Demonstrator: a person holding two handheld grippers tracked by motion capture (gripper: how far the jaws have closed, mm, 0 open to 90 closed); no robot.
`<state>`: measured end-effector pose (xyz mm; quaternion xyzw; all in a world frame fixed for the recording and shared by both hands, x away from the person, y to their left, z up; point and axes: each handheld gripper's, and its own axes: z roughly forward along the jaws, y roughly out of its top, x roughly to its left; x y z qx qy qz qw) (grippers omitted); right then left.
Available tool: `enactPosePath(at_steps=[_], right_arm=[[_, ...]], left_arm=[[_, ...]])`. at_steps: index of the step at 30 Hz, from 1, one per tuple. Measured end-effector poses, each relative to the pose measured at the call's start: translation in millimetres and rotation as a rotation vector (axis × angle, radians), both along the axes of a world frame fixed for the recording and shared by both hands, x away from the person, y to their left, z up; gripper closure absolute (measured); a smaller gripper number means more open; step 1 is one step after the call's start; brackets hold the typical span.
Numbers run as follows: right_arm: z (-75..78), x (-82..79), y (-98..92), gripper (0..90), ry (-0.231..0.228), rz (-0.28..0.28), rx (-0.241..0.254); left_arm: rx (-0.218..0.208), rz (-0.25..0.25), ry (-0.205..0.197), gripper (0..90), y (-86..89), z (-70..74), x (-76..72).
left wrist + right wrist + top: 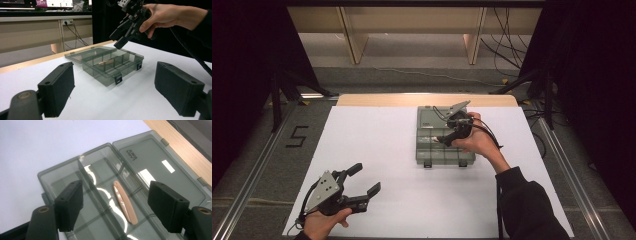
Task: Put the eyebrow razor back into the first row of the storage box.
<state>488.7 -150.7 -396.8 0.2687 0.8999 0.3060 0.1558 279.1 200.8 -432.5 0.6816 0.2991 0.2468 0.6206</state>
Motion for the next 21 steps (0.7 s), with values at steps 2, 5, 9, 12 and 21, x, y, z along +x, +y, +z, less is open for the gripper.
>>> enactPosePath(at_steps=[2,5,9,12,21], right_arm=[[1.6,-1.5,-0.8,28.2,0.004,0.005,0.018],[3.1,-5.0,-1.2,26.6,0.000,-0.008,0.032],[5.8,-9.9,-1.4,25.6,0.019,0.001,0.044],[4.7,-11.7,-1.5,25.5,-0.031,0.025,0.050],[9.0,-25.8,1.0,25.3,-0.050,0.042,0.103]], left_arm=[[0.002,0.000,0.001,16.2,0.1,0.1,0.0],[-0.003,-0.001,-0.003,16.2,-0.1,-0.1,0.3],[-0.003,0.000,-0.004,16.2,-0.1,-0.1,0.3],[-0.002,0.001,-0.003,16.2,0.0,0.1,0.1],[-0.003,0.001,-0.003,16.2,0.0,0.0,0.2]])
